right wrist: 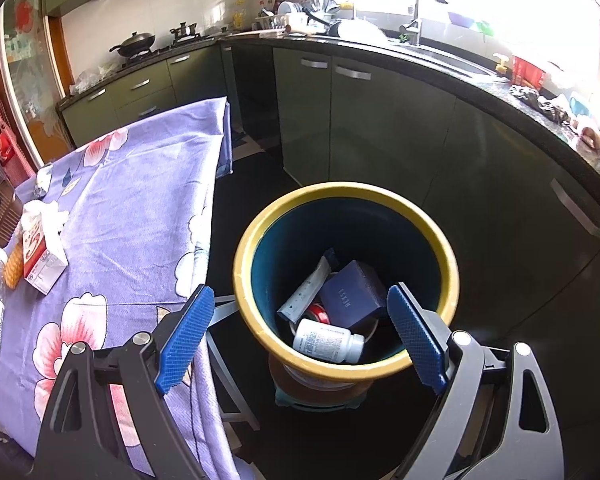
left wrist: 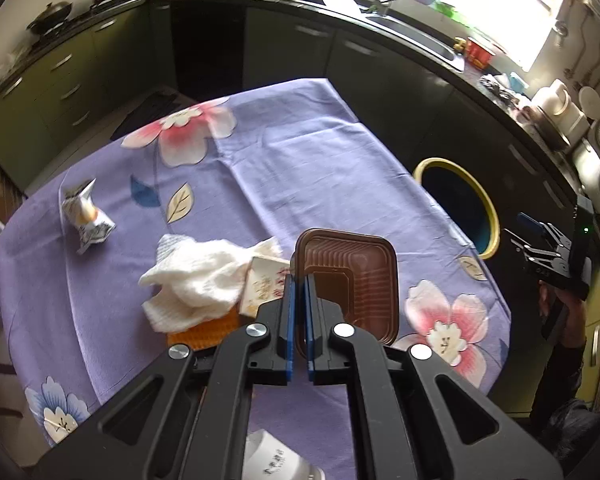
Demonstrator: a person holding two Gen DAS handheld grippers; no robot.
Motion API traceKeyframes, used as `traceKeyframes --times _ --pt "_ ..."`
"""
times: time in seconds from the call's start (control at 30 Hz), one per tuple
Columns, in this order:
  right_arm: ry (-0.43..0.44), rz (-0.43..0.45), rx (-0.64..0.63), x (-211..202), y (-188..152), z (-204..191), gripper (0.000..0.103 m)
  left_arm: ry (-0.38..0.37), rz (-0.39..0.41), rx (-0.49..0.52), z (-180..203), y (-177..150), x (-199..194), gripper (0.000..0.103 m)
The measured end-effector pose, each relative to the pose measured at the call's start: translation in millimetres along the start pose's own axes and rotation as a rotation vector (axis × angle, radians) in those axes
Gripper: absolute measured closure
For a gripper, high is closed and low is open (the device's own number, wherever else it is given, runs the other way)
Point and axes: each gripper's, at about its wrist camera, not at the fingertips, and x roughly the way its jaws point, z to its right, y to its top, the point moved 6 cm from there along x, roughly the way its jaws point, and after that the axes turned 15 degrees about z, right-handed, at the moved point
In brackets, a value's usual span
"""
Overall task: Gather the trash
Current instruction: 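Carry the brown tray over the bin and open the left tool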
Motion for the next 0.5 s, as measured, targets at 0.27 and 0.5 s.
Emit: traceKeyframes --times 0.27,0.5 --pt "-0.084 0.059 0.067 -21 3 45 0.016 -0.152 0.008 0.115 82 40 23 0.099" --pt "-0.143 0.048 0.125 -33 -6 90 0.016 -0.303 -0.049 0.262 194 69 97 0.099"
